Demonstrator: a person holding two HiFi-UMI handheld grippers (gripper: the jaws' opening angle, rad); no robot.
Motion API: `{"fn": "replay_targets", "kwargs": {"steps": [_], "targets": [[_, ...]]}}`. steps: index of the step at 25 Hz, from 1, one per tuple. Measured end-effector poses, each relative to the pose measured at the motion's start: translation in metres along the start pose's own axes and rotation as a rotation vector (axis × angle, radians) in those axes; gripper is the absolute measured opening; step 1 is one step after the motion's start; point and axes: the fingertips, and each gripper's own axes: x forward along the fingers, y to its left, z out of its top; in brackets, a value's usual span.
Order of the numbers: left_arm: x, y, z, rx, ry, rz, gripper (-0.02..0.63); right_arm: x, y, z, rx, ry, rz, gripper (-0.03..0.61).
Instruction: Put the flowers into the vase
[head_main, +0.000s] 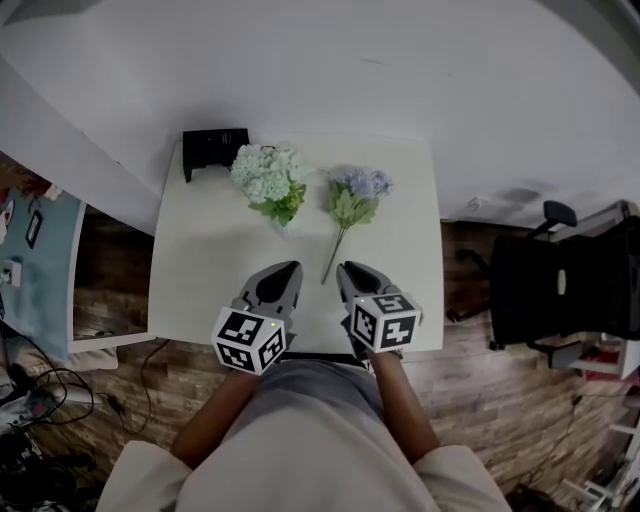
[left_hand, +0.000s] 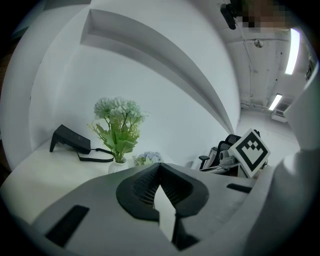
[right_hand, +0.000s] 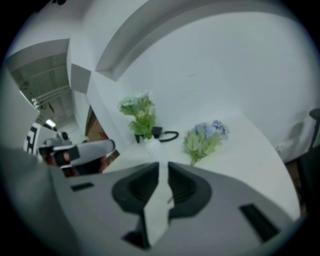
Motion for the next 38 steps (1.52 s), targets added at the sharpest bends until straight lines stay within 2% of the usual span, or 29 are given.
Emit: {"fn": "replay_targets", "kwargs": {"steps": [3,12,25,29,38], "targets": [[0.006,0.001,0.001,-0.006,0.005,-0.010,0.023,0.012,-0.011,0.003,0.047,0.023,-0.006,0.109],[0.023,0.004,0.001,-0.021,0.022,-0.037,0.023,0.048,-0.045,-0.001,0.179,0.077,-0.037,0.160],[0.032,0.016,-0.005,-0.057,0.060,-0.040,0.023,0.091,-0.089,-0.014,0.364,0.154,-0.056,0.167],[0.035,0.018,-0.010,-0.074,0.073,-0.041,0.023,0.102,-0.096,-0.017,0.442,0.170,-0.034,0.167],[0.039,0.025,-0.016,-0.111,0.085,-0.020,0.023,0.118,-0.104,-0.023,0.480,0.225,-0.023,0.167]]}}
